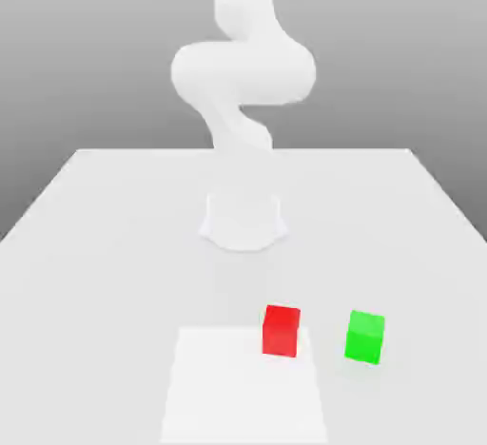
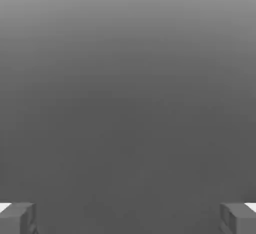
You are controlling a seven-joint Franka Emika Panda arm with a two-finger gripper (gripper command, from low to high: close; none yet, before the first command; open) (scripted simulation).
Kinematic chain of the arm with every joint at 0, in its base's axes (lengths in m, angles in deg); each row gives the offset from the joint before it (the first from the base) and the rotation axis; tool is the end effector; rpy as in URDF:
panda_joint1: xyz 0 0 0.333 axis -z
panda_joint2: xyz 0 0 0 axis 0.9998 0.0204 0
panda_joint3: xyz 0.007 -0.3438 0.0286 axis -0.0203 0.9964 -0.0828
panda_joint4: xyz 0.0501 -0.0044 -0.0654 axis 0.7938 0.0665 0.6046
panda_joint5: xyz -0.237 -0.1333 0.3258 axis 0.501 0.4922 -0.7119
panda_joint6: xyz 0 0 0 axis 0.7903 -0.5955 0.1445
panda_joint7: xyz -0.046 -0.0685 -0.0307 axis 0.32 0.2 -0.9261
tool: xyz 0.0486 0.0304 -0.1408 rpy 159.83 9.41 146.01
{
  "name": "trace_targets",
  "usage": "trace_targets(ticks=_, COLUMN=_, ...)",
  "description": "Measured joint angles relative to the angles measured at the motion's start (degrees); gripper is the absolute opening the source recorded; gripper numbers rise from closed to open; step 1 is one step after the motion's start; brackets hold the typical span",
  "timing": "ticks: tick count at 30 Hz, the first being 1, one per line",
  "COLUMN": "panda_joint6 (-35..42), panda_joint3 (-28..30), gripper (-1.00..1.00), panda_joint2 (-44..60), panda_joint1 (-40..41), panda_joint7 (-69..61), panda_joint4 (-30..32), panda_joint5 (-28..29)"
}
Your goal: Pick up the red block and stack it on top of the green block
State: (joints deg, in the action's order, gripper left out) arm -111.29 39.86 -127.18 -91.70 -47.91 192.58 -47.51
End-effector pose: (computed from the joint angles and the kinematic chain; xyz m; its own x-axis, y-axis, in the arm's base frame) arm 0.4179 -0.0021 0.6472 0.5951 -0.6325 0.4958 -0.4583 -0.7739 -0.4371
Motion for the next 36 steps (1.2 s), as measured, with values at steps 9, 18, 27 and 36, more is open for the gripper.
trace_targets(ticks=9, panda_joint6=-10.87, panda_joint3=7.84, gripper=0.00, panda_joint2=14.98, panda_joint1=-10.41, panda_joint7=-25.55, panda_joint4=12.76, panda_joint5=0.46)
trace_targets(ticks=18, panda_joint6=-21.50, panda_joint3=11.88, gripper=0.00, panda_joint2=29.51, panda_joint1=-18.19, panda_joint7=-49.82, panda_joint4=25.26, panda_joint5=1.61)
trace_targets(ticks=27, panda_joint6=-31.28, panda_joint3=11.94, gripper=0.00, panda_joint2=41.81, panda_joint1=-21.10, panda_joint7=-64.05, panda_joint4=30.47, panda_joint5=-0.24)
trace_targets(ticks=36, panda_joint6=-40.87, panda_joint3=2.30, gripper=-1.00, panda_joint2=53.26, panda_joint1=-14.49, panda_joint7=-72.40, panda_joint4=29.06, panda_joint5=-11.99)
